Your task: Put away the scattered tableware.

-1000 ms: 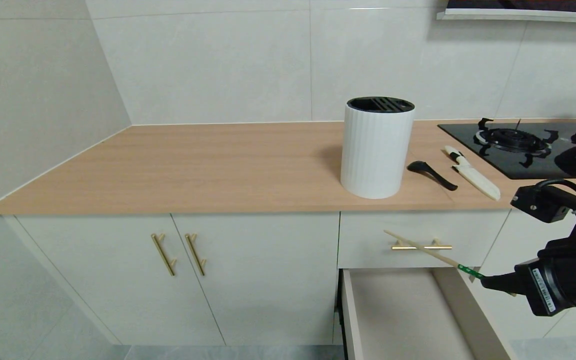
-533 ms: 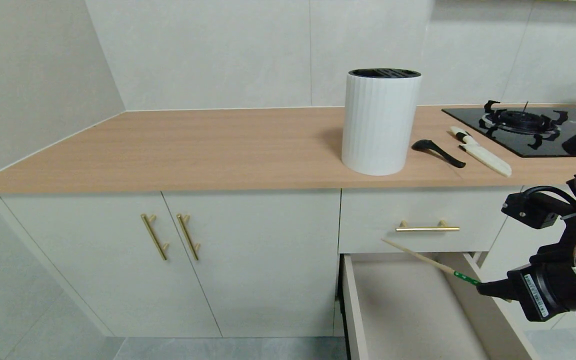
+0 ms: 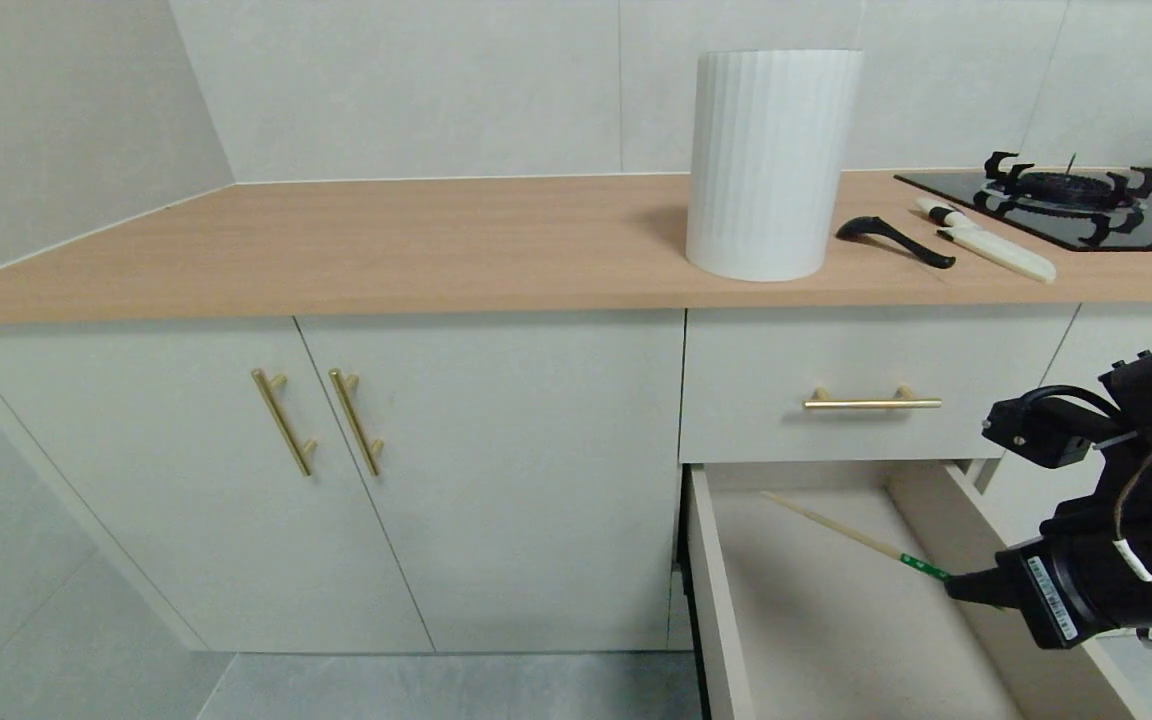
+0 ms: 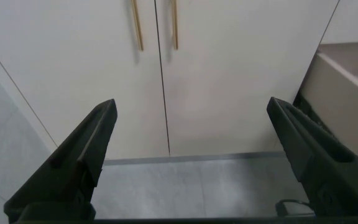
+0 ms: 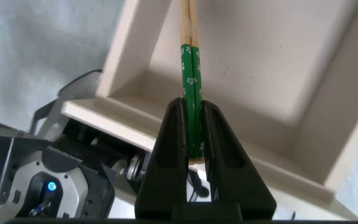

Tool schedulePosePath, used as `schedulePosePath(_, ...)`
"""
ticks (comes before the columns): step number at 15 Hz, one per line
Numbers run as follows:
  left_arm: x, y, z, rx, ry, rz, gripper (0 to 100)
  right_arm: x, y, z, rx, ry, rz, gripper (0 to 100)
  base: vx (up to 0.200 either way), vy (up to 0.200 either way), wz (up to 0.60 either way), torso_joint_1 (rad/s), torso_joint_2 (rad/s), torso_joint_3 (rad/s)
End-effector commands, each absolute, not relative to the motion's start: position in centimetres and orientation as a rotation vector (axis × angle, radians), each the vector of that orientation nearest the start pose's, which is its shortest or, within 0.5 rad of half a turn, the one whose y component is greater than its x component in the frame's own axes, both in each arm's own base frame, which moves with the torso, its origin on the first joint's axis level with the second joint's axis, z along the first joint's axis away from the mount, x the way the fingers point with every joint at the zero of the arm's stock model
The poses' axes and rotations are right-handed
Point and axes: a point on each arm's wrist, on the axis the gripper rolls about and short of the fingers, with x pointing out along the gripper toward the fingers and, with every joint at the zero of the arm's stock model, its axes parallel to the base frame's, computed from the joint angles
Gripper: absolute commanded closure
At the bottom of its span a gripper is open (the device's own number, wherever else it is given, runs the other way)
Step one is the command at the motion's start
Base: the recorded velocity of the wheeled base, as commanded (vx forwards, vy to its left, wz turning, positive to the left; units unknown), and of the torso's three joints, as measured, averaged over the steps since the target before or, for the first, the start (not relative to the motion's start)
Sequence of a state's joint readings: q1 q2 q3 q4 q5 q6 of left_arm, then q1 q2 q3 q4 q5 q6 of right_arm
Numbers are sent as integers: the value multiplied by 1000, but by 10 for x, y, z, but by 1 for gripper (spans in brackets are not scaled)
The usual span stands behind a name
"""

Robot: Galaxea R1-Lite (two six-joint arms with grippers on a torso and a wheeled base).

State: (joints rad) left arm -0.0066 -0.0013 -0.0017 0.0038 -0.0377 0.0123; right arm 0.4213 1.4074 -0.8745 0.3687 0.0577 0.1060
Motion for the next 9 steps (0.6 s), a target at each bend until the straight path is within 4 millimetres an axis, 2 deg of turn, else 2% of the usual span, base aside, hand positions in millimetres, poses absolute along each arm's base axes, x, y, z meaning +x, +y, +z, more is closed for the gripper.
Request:
schedulePosePath(1,-23,-1,75,12,3,-45,0,187,85,190,-70,927,397,100,0,0,0,-95,427,325)
schedulePosePath(5,-23,-1,75,11,3,-43,0,188,86,189,-71,932,397,100,0,0,0,-30,133,102)
schedulePosePath(9,-23,-1,75,11,3,-43,0,198,90,180,-75,950,393,100,0,0,0,0,0,0)
